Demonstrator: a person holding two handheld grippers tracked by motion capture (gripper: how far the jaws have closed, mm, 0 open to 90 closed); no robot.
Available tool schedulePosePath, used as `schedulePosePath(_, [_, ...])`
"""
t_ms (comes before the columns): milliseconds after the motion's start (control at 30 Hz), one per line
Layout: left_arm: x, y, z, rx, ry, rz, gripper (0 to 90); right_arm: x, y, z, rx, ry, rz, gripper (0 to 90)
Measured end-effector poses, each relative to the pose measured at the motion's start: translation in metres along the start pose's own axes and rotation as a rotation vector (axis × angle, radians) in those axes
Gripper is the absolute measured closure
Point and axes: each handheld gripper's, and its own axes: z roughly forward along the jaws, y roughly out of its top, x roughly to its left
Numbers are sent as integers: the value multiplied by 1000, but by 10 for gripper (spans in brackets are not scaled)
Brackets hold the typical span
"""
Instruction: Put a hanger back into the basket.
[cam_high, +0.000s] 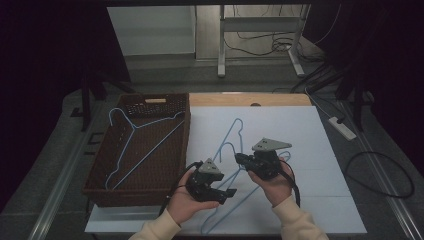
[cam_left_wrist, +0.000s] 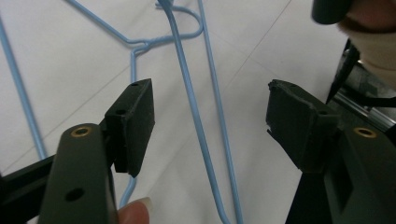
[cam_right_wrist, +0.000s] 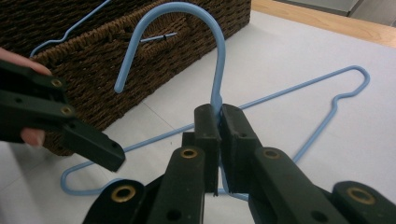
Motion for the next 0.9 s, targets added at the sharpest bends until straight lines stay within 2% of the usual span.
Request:
schedulePosePath(200, [0, -2, 15, 33, 13, -17, 355, -1, -2, -4, -10, 3, 1, 857])
schedulePosePath(300, [2, -3, 21, 50, 23, -28, 398, -1, -2, -5, -15, 5, 2, 857])
schedulePosePath(333, [3, -3, 23, 54, 24, -29, 429, -1, -2, -5, -17, 6, 2, 857])
schedulePosePath(367, [4, -3, 27, 61, 21, -32, 511, -1, -2, -6, -18, 9, 1, 857])
schedulePosePath(400, [4, -3, 27, 61, 21, -32, 549, -1, -2, -6, -18, 9, 1, 857])
schedulePosePath(433, [4, -3, 28, 66, 17, -39, 549, -1, -2, -6, -21, 10, 1, 857])
schedulePosePath(467, [5, -4, 30, 69, 13, -46, 608, -1, -2, -7, -23, 11, 2, 857])
schedulePosePath(500, [5, -4, 30, 66, 12, -50, 695, -1, -2, -8, -25, 14, 3, 856])
schedulePosePath(533, [5, -4, 31, 65, 11, -53, 695, -1, -2, -8, -25, 14, 3, 856])
schedulePosePath(667, [6, -4, 29, 40, 11, -72, 840, -2, -3, -11, -37, 23, 13, 857])
schedulePosePath(833, [6, -3, 26, 6, 8, -90, 861, -4, -4, -19, -61, 26, 17, 848])
schedulePosePath(900, [5, -3, 25, -9, 8, -93, 863, -4, -5, -22, -77, 27, 10, 817])
